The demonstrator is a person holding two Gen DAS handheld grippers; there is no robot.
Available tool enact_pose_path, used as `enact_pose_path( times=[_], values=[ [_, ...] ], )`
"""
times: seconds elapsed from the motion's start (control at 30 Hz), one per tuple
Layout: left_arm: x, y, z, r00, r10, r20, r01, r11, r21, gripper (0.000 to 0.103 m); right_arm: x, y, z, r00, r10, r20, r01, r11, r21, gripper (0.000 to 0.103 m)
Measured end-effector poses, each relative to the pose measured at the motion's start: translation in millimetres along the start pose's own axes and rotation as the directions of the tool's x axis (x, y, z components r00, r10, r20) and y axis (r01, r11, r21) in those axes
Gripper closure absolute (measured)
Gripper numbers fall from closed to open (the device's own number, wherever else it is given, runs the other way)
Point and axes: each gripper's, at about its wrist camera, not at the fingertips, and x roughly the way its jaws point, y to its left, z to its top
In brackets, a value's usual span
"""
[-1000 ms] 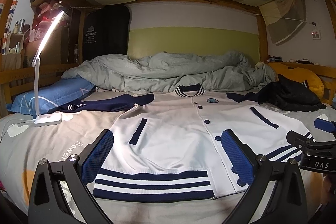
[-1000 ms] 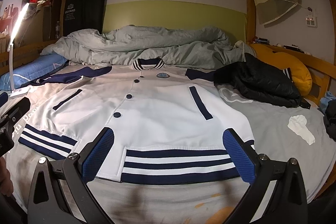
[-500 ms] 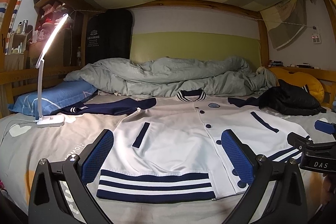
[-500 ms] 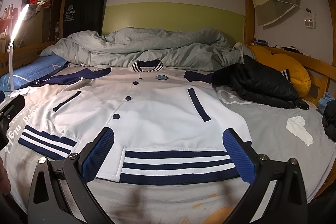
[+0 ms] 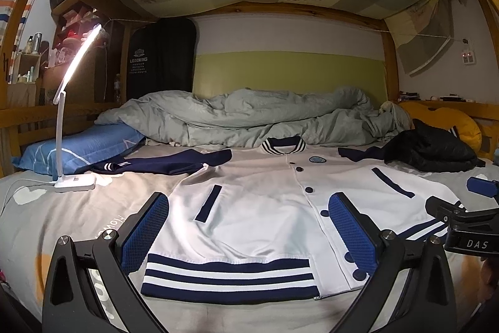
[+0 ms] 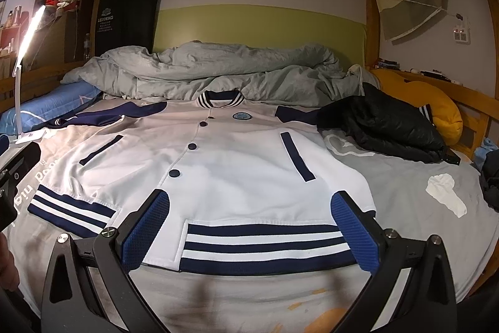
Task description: Fold large clothes
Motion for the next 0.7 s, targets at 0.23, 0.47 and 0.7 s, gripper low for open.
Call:
enact_pose_path(
  times=[0.23, 0.47, 0.7],
  values=[
    [-0.4, 0.4, -0.3, 1.000, 0.002, -0.003, -0.002, 1.000, -0.004, 0.000, 0.5, -0.4, 0.4, 1.000, 0.000, -0.001, 0.000, 1.000, 0.000, 0.000],
    [-0.2, 1.0, 1.0, 1.000, -0.001, -0.001, 0.001, 1.000, 0.000, 0.000, 0.9, -0.5, 0.3, 1.000, -0.006, 0.004, 0.006, 1.000, -0.002, 0.000],
    [-0.8, -2.0, 1.8, 1.000, 0.003, 0.006, -0.003, 1.000, 0.007, 0.000, 1.0, -3.9, -1.8, 1.000, -0.015, 0.005, 0.015, 1.000, 0.016, 0.000]
  ],
)
